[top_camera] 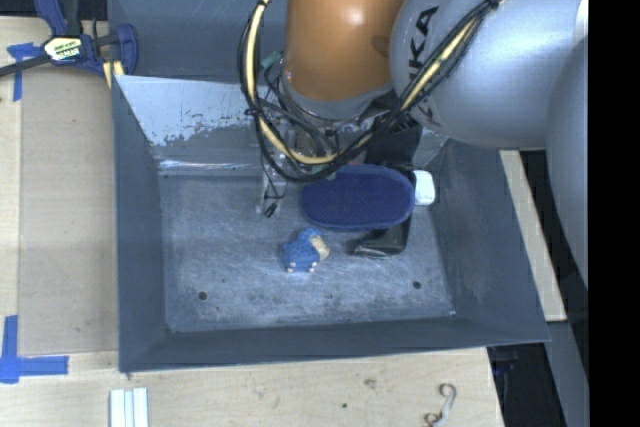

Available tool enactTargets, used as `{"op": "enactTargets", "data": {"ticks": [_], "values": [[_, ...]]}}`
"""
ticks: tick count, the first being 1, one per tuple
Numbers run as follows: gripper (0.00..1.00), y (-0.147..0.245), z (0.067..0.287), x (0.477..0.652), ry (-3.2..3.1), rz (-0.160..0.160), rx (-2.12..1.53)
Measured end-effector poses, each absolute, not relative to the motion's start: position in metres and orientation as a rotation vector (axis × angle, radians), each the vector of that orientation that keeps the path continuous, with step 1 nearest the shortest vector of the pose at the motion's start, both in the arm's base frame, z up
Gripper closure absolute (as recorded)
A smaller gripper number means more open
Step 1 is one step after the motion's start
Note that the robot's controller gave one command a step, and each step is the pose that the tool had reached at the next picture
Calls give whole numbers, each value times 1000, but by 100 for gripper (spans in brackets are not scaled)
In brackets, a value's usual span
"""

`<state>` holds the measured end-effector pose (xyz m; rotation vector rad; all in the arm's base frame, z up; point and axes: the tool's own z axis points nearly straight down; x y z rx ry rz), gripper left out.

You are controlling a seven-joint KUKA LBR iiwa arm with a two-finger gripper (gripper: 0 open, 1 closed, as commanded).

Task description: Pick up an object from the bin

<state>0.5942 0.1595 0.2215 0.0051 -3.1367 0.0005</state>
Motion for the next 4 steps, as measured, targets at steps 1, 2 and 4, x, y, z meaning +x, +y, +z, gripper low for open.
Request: {"op": "enactTargets", "data": {"ticks": [1,2,4], "values": [[0,51,67,563,-3132,-4,103],[0,54,102,553,-3144,-2,133],[0,66,69,543,-3056,3,699]]}}
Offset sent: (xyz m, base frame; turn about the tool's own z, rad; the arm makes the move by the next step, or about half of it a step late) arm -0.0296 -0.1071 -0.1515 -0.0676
